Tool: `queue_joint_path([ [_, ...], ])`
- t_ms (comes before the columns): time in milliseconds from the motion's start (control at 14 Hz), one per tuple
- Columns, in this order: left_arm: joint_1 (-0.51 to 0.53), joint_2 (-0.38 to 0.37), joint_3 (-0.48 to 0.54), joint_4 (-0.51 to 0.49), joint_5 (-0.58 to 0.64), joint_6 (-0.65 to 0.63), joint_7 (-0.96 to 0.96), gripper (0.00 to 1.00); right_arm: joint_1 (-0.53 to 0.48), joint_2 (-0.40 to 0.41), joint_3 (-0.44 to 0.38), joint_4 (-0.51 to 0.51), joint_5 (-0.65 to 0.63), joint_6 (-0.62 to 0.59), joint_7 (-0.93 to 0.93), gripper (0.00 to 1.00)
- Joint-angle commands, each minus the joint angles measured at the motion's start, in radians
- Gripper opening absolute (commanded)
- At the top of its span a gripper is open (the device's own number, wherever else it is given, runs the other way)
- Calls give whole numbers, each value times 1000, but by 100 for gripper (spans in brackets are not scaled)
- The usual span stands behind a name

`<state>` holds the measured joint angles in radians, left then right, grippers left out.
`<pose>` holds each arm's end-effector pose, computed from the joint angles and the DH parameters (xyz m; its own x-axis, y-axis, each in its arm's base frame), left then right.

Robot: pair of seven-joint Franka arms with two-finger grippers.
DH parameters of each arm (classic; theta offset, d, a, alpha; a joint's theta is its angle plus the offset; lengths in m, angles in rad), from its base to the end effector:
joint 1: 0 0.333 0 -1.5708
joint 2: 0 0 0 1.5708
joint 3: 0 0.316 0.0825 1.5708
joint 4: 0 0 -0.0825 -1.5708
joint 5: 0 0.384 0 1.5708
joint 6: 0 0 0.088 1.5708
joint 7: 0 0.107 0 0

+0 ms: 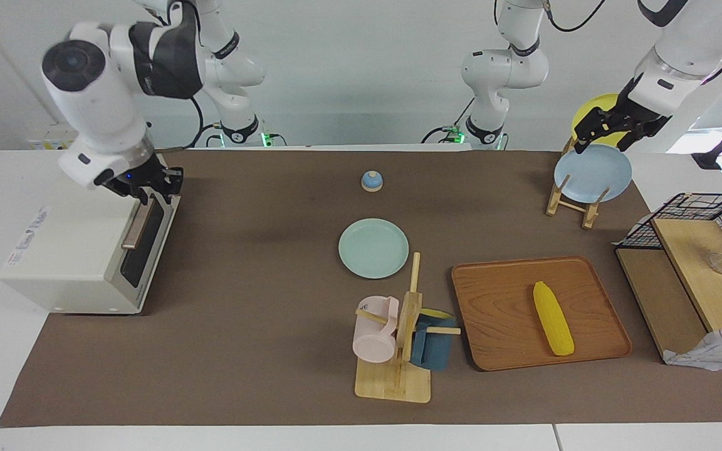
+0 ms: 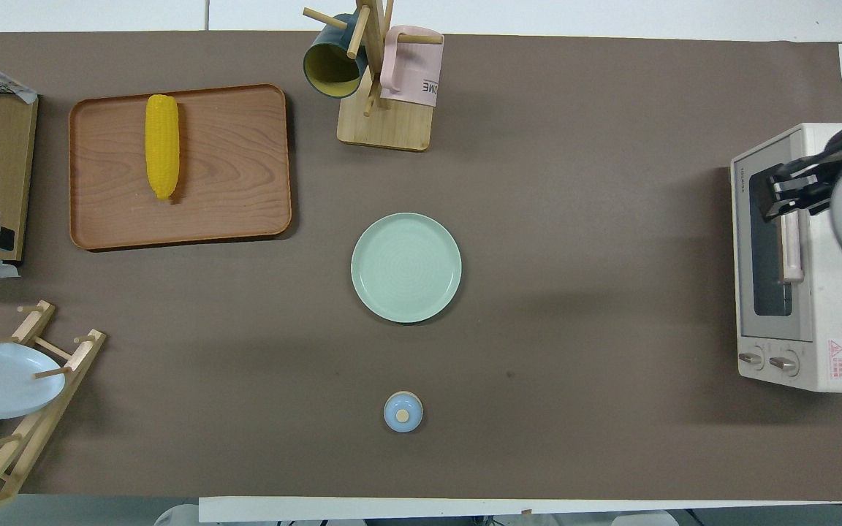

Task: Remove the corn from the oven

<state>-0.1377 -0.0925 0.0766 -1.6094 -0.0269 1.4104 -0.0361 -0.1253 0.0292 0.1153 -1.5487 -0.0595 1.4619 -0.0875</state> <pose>0.5071 -0.0322 0.6425 0.9937 -0.0300 -0.1076 -0.0269 -0.9992 0.0301 0.5511 -0.0134 0.6100 0.9902 0.0713 -0.1198 0.0772 -0.9960 0.0458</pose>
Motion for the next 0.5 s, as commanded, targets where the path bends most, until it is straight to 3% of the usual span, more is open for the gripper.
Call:
queue_joint_path([
  [0, -8, 13, -1, 22, 18, -25, 15, 100, -40, 3, -2, 102, 76, -93, -14, 100],
  [429, -8, 13, -3, 22, 16, -25, 16, 100, -40, -25, -5, 53, 61, -89, -12, 100],
])
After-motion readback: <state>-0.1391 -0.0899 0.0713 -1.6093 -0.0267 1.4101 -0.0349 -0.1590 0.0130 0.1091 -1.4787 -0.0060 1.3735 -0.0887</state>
